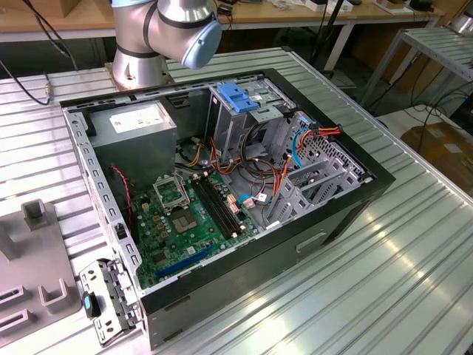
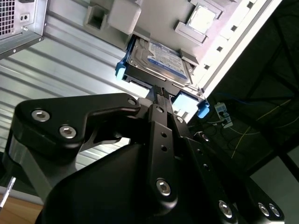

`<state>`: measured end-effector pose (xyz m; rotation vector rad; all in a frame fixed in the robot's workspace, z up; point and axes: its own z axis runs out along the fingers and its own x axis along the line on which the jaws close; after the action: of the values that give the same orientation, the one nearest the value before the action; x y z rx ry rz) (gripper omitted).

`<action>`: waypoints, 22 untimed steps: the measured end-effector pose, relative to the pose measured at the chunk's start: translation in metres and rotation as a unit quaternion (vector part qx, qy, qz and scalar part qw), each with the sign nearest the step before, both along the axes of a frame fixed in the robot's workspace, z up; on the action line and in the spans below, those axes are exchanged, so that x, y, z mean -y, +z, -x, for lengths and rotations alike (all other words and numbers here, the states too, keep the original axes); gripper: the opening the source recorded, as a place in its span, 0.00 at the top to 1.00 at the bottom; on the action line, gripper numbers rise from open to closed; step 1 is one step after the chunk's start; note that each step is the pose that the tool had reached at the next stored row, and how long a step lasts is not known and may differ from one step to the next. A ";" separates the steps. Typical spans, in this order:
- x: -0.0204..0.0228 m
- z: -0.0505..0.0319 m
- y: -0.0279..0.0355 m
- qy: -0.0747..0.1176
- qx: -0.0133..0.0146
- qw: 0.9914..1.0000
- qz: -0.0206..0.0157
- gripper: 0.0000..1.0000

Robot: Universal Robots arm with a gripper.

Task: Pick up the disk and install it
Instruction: 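Reach for the disk, then pick up the disk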

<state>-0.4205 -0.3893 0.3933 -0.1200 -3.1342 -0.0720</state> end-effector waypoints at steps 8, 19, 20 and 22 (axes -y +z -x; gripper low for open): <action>-0.0009 0.0201 0.0000 0.000 0.000 1.000 0.000 0.89; -0.0013 0.0309 0.0000 0.000 0.000 1.000 0.000 0.89; -0.0013 0.0309 0.0000 0.000 0.000 1.000 0.000 0.89; -0.0013 0.0309 0.0000 0.000 0.000 1.000 0.000 0.89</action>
<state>-0.4514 -0.3880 0.3933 -0.1199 -3.1339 -0.0719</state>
